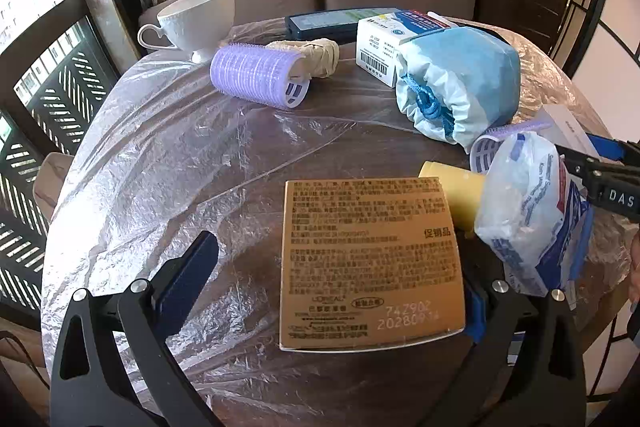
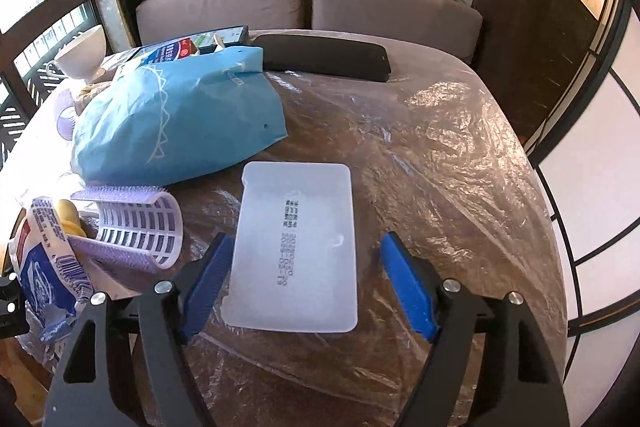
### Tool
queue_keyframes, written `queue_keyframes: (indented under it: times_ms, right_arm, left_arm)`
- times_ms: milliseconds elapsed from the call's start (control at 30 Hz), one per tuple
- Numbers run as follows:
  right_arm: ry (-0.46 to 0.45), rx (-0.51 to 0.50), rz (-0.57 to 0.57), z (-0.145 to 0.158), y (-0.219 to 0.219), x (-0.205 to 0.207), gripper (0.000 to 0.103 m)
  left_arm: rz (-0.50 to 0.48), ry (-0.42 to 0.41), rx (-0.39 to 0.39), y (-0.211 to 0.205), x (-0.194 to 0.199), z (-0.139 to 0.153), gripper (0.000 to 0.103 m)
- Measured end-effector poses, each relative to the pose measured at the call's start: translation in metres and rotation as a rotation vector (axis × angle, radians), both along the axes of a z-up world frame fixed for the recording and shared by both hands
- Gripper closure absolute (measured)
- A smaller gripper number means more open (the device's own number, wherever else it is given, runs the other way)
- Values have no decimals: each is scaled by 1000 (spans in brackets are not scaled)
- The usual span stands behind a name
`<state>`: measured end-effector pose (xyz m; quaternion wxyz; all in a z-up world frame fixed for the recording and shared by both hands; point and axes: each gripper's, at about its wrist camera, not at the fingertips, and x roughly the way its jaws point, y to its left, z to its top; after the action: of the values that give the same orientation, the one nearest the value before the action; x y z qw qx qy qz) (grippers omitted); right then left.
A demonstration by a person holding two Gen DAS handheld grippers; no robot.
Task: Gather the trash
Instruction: 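Close right gripper on white plastic tray while left gripper grasps brown cardboard box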
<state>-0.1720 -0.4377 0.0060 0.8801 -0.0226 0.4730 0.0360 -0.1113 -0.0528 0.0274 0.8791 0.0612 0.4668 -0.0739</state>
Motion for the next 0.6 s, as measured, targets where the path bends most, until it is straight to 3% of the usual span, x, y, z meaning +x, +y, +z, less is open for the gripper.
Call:
queue_keyframes:
  times_ms: [267, 600]
  right_arm:
    - [1, -6, 6, 1, 4, -1, 27]
    - [5, 8, 3, 0, 3, 2, 27]
  left_arm:
    - [36, 42, -54, 8, 6, 0, 1]
    - [21, 49, -41, 1, 10, 4, 1]
